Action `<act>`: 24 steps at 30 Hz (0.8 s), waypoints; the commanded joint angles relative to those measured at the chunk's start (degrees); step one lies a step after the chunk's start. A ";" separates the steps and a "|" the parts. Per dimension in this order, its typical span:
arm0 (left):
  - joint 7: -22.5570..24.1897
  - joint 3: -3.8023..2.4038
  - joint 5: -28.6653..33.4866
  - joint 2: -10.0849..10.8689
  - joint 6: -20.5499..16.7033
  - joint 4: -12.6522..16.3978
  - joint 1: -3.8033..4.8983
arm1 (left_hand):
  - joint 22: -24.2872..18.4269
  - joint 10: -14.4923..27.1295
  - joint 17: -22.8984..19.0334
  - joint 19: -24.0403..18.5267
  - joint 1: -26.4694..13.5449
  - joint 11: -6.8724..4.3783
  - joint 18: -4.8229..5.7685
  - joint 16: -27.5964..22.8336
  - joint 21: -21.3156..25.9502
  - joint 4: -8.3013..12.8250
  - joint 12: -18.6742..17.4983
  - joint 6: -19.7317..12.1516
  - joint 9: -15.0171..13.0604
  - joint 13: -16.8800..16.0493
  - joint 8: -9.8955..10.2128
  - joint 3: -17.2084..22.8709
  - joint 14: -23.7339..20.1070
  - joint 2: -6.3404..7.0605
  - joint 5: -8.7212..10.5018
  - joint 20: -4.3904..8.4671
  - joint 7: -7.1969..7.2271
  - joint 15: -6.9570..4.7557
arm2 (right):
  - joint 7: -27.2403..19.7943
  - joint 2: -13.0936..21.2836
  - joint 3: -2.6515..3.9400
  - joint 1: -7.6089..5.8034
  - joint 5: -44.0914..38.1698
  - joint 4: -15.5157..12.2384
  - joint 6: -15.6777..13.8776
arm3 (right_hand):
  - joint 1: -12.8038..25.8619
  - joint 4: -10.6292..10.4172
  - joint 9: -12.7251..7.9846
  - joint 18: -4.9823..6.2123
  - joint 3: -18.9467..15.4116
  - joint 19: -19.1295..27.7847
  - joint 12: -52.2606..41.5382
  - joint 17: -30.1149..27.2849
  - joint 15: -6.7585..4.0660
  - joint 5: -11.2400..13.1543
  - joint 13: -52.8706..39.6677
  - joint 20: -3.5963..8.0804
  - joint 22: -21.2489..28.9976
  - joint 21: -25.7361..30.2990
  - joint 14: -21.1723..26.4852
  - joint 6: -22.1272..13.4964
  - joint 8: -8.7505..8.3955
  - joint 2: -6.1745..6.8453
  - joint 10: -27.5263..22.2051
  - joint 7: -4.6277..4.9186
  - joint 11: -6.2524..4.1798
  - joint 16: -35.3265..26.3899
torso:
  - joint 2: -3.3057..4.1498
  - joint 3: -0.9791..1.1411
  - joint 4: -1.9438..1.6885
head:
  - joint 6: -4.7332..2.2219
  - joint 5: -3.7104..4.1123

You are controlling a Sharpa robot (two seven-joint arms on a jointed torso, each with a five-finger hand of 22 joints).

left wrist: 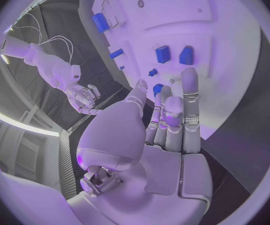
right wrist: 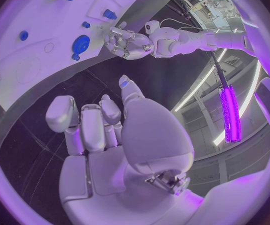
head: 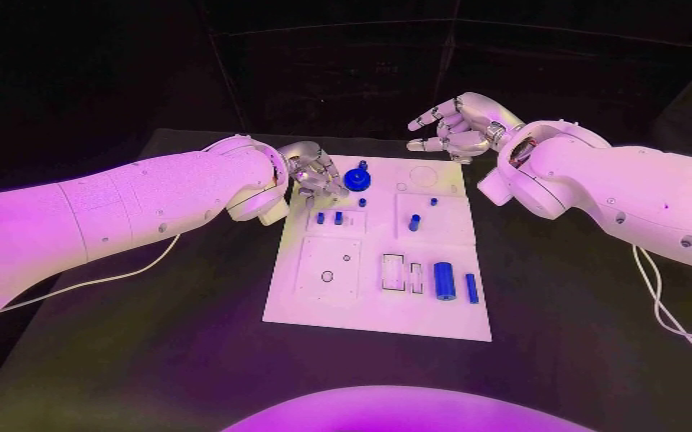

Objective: Assemble the parts on the task board

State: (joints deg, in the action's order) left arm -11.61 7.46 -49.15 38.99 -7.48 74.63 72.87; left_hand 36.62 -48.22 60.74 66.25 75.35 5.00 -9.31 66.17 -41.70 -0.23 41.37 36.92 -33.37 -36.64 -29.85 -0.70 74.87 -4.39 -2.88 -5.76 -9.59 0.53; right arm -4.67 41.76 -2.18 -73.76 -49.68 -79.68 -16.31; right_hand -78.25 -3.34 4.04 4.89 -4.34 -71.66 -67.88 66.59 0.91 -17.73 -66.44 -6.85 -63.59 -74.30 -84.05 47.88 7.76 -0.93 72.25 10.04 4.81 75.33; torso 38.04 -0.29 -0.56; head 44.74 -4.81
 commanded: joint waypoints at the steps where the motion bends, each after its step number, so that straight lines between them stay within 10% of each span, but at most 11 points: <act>1: 13.16 -0.02 -2.21 -1.31 -3.68 -0.88 0.16 | -0.80 2.97 -1.72 -0.43 4.82 -0.09 -0.92 -1.51 1.17 2.91 -2.96 -1.21 1.81 2.18 1.87 2.18 -1.31 -0.92 0.11 -0.19 0.52 -0.09 | -0.45 -0.12 0.03 -0.10 0.14 -0.02 0.32 | 0.19 0.12 -0.05 1.04 -0.28 0.29 0.20 -0.05 -0.48 -0.16 0.06 0.10 0.06 0.24 -0.88 -0.11 0.39 -0.60 -0.44 0.06 0.13 -0.38 | 0.04 -0.05 0.02 | -0.32 0.31; 10: 19.03 -0.01 -15.33 -4.67 -2.35 -3.53 0.19 | -2.17 4.42 -4.17 0.76 4.90 1.26 -1.00 -2.33 2.82 5.91 -13.59 0.80 10.12 12.86 8.31 2.70 -2.11 2.65 0.17 -1.28 0.85 0.98 | -0.61 -0.18 0.03 -0.09 0.14 -0.11 0.46 | 0.22 0.06 -0.06 1.03 -0.33 0.23 0.11 0.09 -0.47 -0.17 -0.01 0.10 -0.01 0.22 -0.91 -0.15 0.40 -0.66 -0.39 0.07 0.14 -0.31 | 0.05 0.08 0.21 | -1.02 0.59; 15: 18.73 0.02 -20.89 -6.23 -1.36 -5.33 0.16 | -1.69 1.86 2.79 4.45 4.31 1.12 -1.13 5.53 1.28 6.87 -16.11 6.37 14.80 17.62 10.78 2.81 3.79 3.24 0.06 -1.21 0.28 0.74 | -0.66 -0.28 0.03 -0.09 0.14 -0.16 0.50 | 0.22 0.05 -0.06 1.02 -0.34 0.22 0.09 0.11 -0.47 -0.17 -0.02 0.10 -0.02 0.21 -0.92 -0.16 0.40 -0.67 -0.38 0.07 0.14 -0.30 | 0.07 0.00 0.15 | -1.08 0.99; 24: 16.00 0.56 -28.26 -7.70 1.44 -7.31 -0.03 | 11.78 -1.38 10.27 11.62 3.88 0.68 1.14 12.72 -12.08 8.01 -17.57 11.70 18.99 21.68 13.24 3.52 8.95 2.98 0.17 -0.58 0.73 0.24 | -0.80 -0.50 0.03 -0.09 0.14 -0.24 0.15 | 0.19 0.04 -0.06 1.03 -0.34 0.25 0.12 0.13 -0.47 -0.19 0.02 0.10 0.03 0.25 -0.93 -0.17 0.41 -0.73 -0.41 0.07 0.14 -0.30 | 0.11 0.00 0.28 | -0.96 1.23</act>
State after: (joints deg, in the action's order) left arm 4.87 8.04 -72.10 31.44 -8.03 67.58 72.79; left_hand 48.14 -49.39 70.88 77.64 79.51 5.61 -9.24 78.77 -53.54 7.52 23.94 48.47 -14.43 -15.03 -16.65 2.94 83.55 -1.43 -2.87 -6.27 -8.83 0.84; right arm -4.82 41.34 -2.18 -73.75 -49.68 -79.77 -16.17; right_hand -77.64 -3.34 4.04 4.89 -4.34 -71.66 -67.88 66.65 0.91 -17.73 -66.44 -6.85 -63.60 -74.30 -84.05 47.88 7.97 -1.55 72.25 10.04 4.81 75.33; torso 38.16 -0.27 -0.28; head 43.70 -3.65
